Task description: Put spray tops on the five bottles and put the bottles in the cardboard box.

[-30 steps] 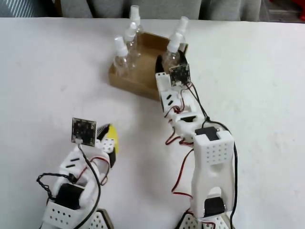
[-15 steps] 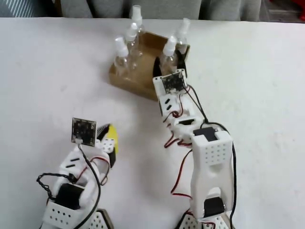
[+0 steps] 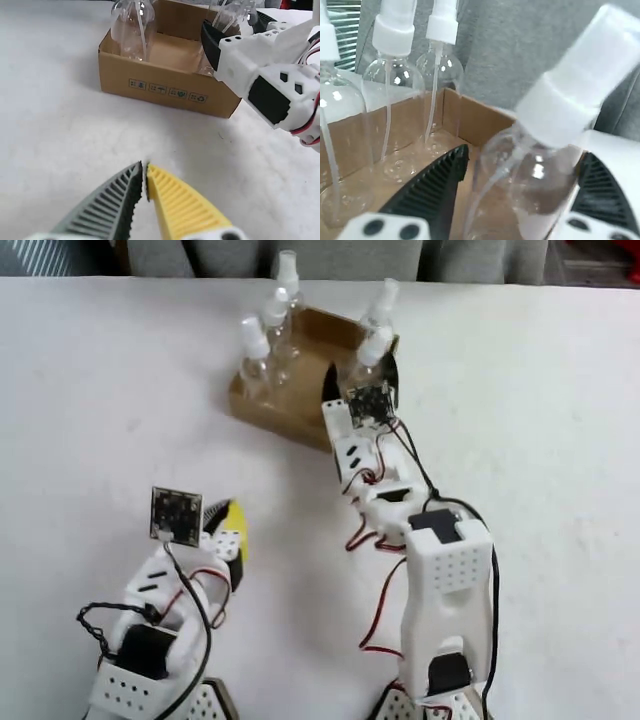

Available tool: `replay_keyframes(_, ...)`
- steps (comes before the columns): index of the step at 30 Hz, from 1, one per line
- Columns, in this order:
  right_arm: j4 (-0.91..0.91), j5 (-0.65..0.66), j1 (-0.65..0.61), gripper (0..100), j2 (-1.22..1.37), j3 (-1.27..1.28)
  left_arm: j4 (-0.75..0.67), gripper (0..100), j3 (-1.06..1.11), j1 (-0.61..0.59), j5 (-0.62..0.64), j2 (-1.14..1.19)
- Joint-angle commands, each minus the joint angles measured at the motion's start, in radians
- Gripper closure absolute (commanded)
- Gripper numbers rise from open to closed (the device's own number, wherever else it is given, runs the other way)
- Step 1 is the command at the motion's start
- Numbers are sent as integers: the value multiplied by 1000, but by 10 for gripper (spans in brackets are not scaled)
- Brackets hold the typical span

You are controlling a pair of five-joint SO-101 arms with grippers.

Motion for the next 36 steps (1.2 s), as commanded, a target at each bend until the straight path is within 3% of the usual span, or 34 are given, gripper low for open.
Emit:
replay_keyframes(1,25,-11,-19,687,-44,15,5,976,0,-13,3,-8)
replay_keyframes(25,30,-12,-15,682,-151,95,5,976,0,-13,3,-8)
replay_keyframes(30,31,-12,-15,597,-162,110,5,976,0,-13,3,-8)
replay_keyframes(36,27,-71,-7,590,-173,107,5,976,0,-13,3,-8)
